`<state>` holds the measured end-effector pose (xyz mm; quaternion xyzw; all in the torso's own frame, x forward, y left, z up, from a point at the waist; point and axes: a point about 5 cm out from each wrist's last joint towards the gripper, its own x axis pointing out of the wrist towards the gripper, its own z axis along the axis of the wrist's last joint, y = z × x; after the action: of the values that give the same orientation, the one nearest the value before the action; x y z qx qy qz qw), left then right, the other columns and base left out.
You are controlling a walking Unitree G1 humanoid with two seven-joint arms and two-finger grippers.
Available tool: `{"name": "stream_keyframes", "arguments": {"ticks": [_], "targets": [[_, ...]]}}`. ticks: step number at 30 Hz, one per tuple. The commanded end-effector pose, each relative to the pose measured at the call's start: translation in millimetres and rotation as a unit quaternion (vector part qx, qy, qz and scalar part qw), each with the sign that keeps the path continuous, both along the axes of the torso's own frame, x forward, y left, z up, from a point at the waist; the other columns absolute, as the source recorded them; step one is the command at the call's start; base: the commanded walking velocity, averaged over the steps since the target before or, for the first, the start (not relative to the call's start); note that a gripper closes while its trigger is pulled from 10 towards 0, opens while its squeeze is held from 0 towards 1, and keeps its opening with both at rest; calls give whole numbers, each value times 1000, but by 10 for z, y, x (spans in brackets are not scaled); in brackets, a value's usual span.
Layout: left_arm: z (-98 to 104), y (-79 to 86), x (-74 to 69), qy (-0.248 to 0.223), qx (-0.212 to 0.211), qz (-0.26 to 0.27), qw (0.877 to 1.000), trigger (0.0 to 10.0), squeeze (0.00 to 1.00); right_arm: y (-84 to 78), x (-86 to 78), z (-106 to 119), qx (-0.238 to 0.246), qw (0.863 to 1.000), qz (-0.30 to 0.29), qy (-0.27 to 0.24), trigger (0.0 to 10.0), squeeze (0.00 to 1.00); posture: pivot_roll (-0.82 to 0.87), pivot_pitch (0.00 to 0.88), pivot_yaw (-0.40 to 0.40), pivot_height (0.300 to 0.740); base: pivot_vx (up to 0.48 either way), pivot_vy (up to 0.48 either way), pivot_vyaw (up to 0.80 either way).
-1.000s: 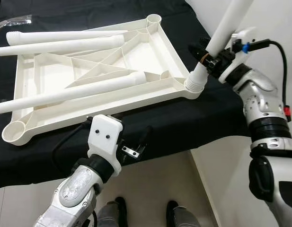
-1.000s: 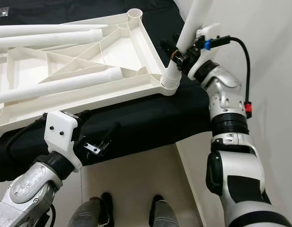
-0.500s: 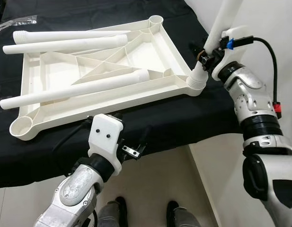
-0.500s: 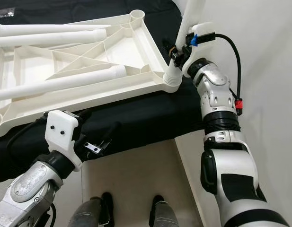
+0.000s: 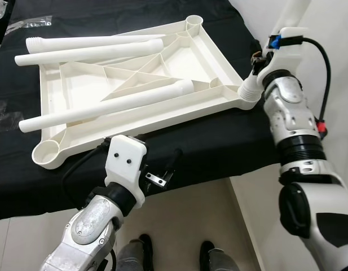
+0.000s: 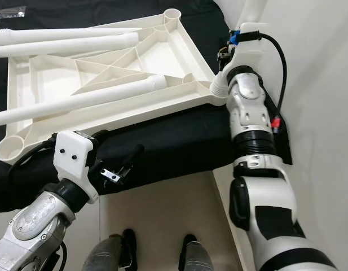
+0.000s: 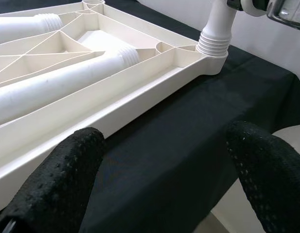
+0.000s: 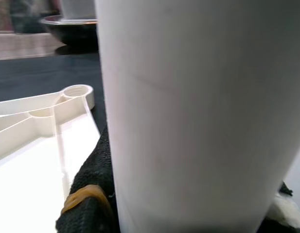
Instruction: Building children table
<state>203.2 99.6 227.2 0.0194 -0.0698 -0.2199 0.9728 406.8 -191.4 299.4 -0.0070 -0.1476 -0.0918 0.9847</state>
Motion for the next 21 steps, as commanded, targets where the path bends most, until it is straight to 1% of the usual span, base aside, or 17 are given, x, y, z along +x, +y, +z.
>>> {"name": "stream_keyframes", "arguments": {"ticks": [1, 2, 4, 5, 6, 7, 10, 12, 14, 15, 18, 19, 20, 21], "targets": [[-23, 11, -4, 3, 1, 1, 1000, 10000, 0, -48, 11, -482, -1, 993, -54, 105, 10000, 0, 145, 335, -23, 740, 0, 0, 0], [-23, 11, -4, 3, 1, 1, 1000, 10000, 0, -48, 11, -482, -1, 993, -54, 105, 10000, 0, 145, 335, -23, 740, 0, 0, 0], [-23, 10, -2, 3, 1, 2, 1000, 10000, 0, 64, -12, -470, 10, 990, -100, 99, 10000, 0, 145, 335, -23, 740, 0, 0, 0], [-23, 10, -2, 3, 1, 2, 1000, 10000, 0, 64, -12, -470, 10, 990, -100, 99, 10000, 0, 145, 335, -23, 740, 0, 0, 0], [-24, 8, 0, 3, 0, 2, 1000, 10000, 0, 143, -35, -457, 25, 986, -136, 95, 10000, 0, 145, 335, -23, 740, 0, 0, 0], [-24, 7, 1, 3, 0, 1, 1000, 10000, 0, 200, -50, -444, 33, 984, -152, 89, 10000, 0, 145, 335, -23, 740, 0, 0, 0], [-24, 7, 1, 3, 0, 1, 1000, 10000, 0, 237, -61, -434, 38, 982, -162, 85, 10000, 0, 145, 335, -23, 740, 0, 0, 0], [-22, 4, 5, 3, -1, 2, 1000, 10000, 0, 411, -87, -390, 50, 980, -180, 72, 10000, 0, 139, 341, -29, 740, 0, 0, 0], [-22, 4, 7, 2, 0, 3, 1000, 10000, 0, 571, -100, -354, 43, 979, -186, 68, 10000, 0, 140, 341, -28, 740, 0, 0, 0], [-22, 4, 7, 2, 0, 3, 1000, 10000, 0, 571, -100, -354, 43, 979, -186, 68, 10000, 0, 140, 341, -28, 740, 0, 0, 0], [-23, 6, 8, 2, 0, 3, 1000, 10000, 0, 711, -119, -333, 22, 976, -203, 72, 10000, 0, 138, 343, -30, 740, 0, 0, 0], [-24, 6, 8, 2, -1, 3, 1000, 10000, 0, 770, -131, -340, 30, 974, -210, 80, 10000, 0, 138, 343, -30, 740, 0, 0, 0], [-24, 5, 8, 2, -2, 4, 1000, 10000, 0, 841, -147, -345, 50, 971, -217, 85, 10000, 0, 130, 344, -33, 740, 0, 0, 0], [-24, 5, 8, 2, -2, 4, 1000, 10000, 0, 841, -147, -345, 50, 971, -217, 85, 10000, 0, 130, 344, -33, 740, 0, 0, 0]]}}
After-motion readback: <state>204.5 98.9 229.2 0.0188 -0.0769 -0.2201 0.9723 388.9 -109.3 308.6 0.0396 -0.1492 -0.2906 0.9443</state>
